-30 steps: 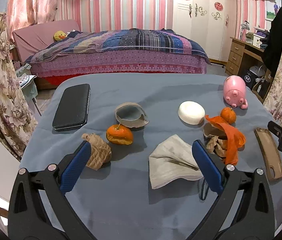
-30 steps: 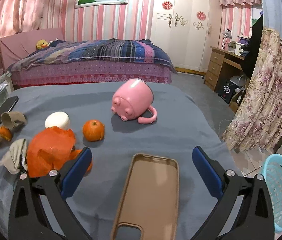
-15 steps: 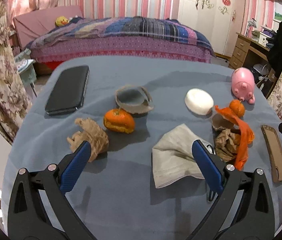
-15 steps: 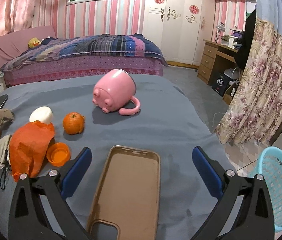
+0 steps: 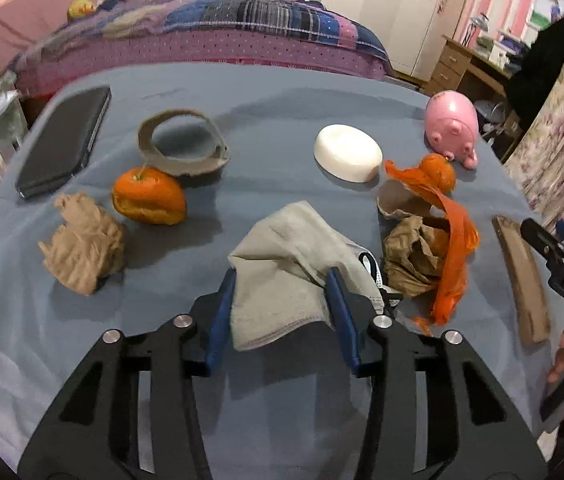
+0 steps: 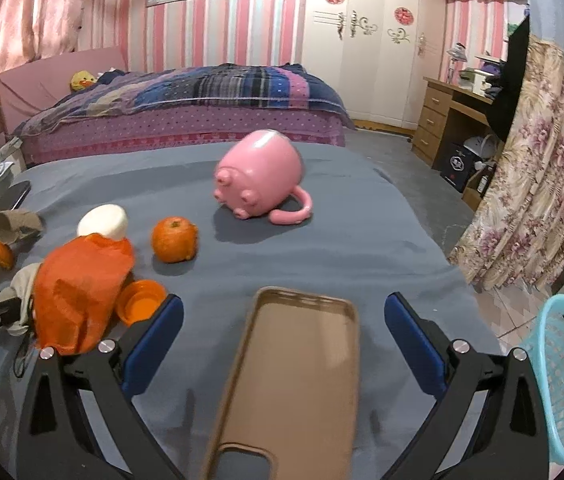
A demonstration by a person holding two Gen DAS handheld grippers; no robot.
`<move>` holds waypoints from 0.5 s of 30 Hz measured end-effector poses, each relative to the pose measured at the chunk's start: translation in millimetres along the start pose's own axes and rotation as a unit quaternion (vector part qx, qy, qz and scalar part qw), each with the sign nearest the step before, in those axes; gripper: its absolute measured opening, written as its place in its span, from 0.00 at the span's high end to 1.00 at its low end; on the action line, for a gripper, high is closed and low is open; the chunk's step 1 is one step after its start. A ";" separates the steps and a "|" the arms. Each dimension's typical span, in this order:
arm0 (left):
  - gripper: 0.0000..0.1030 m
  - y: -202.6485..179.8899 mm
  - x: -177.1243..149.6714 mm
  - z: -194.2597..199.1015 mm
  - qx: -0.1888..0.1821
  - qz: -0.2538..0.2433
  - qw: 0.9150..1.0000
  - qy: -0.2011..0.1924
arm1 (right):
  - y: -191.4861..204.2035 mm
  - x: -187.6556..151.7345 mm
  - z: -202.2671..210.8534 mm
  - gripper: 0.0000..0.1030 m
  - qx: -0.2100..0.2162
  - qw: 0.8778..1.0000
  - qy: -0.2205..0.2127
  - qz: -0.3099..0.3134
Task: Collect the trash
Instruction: 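Grasp the grey mask with the left tool while the right tool grasps the orange mesh bag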
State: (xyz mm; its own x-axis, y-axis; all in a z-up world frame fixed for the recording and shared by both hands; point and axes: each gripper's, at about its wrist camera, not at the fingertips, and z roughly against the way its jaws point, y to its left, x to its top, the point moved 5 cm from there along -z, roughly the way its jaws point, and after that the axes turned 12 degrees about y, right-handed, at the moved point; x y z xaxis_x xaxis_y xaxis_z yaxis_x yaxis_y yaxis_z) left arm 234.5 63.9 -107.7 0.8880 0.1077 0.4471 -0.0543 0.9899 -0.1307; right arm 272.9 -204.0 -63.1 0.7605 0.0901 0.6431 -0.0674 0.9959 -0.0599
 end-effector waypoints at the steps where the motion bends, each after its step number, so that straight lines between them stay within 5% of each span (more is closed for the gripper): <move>1: 0.64 -1.6 -0.4 2.3 0.004 -0.005 1.000 -0.004 | 7.1 -0.3 1.4 0.05 0.006 1.000 -0.002 0.008; 15: 0.68 13.8 0.2 37.1 0.075 -0.021 0.996 -0.034 | 102.4 -20.4 16.8 0.05 0.069 0.991 0.004 0.113</move>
State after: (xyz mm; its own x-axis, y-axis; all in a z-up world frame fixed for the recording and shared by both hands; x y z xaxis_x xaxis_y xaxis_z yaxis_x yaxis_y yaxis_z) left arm 217.0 81.0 -76.6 0.8586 0.0676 0.5081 -0.0901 0.9957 0.0198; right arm 239.7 -103.8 -69.5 0.7206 0.3117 0.6193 -0.3243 0.9410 -0.0963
